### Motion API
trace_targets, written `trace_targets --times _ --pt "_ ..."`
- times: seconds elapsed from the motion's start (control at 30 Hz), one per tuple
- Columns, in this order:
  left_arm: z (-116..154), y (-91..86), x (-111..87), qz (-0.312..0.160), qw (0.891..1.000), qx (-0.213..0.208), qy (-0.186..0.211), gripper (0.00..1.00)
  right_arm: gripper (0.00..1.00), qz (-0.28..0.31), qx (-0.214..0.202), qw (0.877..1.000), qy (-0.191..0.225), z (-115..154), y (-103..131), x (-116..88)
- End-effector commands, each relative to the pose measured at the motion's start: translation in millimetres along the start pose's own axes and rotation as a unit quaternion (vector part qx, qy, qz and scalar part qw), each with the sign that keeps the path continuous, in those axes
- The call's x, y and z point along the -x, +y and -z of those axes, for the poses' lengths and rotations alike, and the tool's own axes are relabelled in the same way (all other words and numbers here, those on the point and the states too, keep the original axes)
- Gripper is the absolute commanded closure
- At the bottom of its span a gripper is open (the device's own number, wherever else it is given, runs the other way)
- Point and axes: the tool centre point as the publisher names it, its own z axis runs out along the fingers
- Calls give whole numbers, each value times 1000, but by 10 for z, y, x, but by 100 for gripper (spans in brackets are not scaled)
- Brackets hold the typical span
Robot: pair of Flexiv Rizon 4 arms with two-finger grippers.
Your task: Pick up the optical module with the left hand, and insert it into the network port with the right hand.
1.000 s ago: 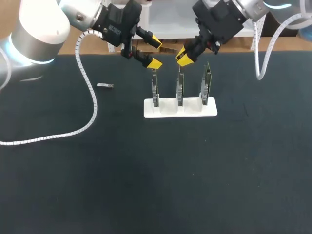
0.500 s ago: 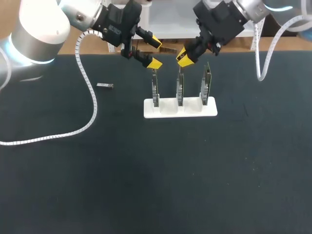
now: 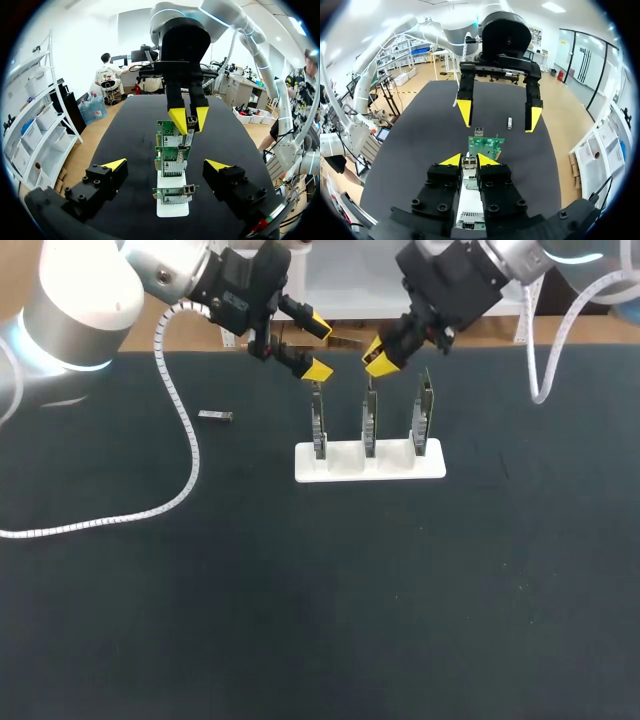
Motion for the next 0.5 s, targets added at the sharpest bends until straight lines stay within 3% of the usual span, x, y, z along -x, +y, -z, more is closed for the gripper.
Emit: trace_targets --times 0.03,0.5 --pt "1 -4 4 0 1000 0 2 0 100 11 -9 1000 3 36 47 36" --pt "1 -4 4 0 1000 0 2 0 100 35 -10 999 -2 8 1 -18"
